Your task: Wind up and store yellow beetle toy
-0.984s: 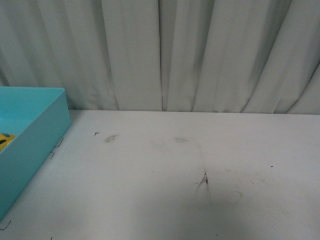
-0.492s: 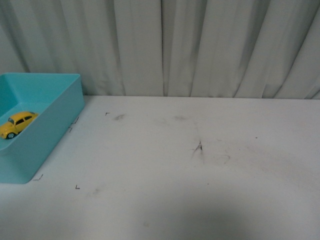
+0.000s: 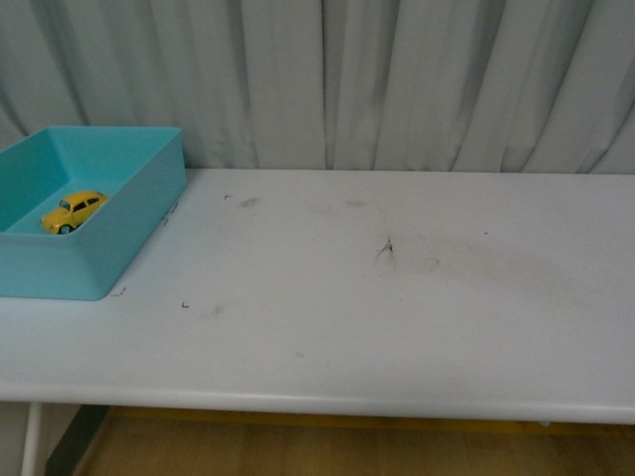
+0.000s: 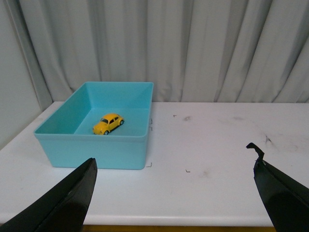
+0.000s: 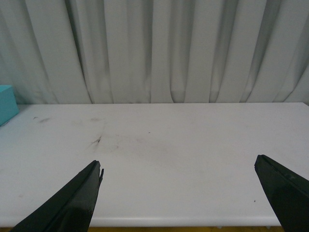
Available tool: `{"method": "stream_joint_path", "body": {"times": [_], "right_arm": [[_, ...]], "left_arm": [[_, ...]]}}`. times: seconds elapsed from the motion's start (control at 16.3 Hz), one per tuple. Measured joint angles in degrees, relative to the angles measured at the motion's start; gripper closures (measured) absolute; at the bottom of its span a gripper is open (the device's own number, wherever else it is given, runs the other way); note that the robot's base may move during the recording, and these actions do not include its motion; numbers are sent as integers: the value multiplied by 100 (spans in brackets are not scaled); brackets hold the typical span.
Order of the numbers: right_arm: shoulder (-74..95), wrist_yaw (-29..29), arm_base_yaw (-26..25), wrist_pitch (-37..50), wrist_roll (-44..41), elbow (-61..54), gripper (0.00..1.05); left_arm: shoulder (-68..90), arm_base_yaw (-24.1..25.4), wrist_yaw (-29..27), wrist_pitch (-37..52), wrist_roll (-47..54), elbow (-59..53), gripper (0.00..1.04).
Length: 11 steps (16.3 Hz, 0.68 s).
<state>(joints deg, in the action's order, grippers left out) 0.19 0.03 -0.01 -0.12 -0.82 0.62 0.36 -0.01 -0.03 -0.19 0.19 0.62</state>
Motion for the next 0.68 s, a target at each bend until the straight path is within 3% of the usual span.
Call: {"method": "stream_joint_path", "body": {"times": [0.68], "right_arm": [[2, 0, 0, -15, -2, 0, 6]], "left_arm": [[0, 0, -2, 2, 0, 0, 7]]}}
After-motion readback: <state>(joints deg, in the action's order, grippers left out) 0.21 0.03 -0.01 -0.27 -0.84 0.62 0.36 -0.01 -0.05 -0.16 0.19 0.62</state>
